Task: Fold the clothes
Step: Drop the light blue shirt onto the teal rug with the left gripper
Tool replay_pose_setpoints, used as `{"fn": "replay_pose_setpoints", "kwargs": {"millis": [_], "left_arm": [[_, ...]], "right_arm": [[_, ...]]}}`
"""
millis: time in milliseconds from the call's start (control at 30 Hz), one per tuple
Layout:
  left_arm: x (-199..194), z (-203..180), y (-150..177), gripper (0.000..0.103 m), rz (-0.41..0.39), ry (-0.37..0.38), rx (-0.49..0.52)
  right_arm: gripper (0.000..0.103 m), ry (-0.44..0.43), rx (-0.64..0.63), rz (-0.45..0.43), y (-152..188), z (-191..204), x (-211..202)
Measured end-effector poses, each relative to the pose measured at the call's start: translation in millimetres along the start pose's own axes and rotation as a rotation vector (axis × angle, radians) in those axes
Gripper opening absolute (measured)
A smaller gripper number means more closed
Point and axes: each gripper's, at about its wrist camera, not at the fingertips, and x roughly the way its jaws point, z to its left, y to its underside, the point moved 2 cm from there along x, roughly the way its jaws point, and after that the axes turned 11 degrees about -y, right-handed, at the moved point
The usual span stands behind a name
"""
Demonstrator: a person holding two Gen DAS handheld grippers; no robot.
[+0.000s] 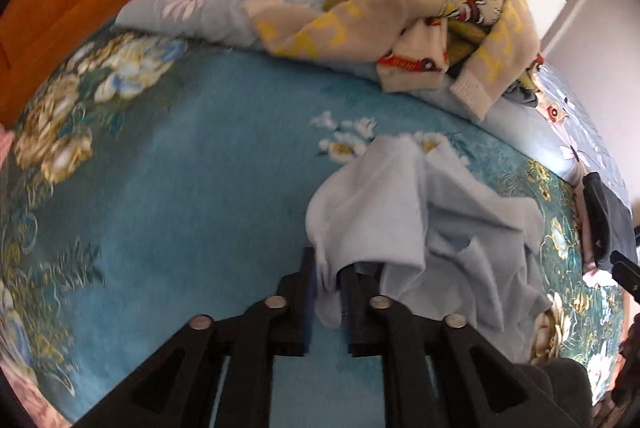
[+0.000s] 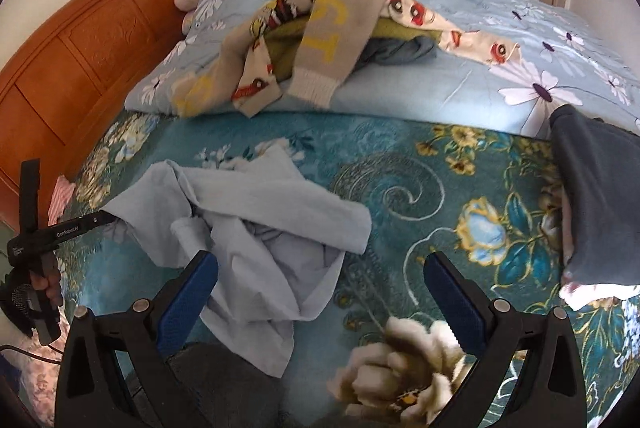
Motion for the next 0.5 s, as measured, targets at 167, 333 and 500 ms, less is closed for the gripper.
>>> {"fn": "replay_pose_setpoints", "kwargs": {"millis": [167, 333, 500], "left_arm": [[4, 15, 16, 0.058, 0.034, 0.051, -0.094], [7, 15, 22, 0.059, 0.036, 0.071, -0.127], [22, -6, 4, 0.06, 0.05, 0.088, -0.111]], "right_arm": [[0.075, 0.012, -0.056, 0.097, -4, 15, 36], [0.067, -0.002, -0.154, 0.16, -19, 37, 71], [0.058, -0.003, -0.265, 0.214, -35, 59, 106]]}}
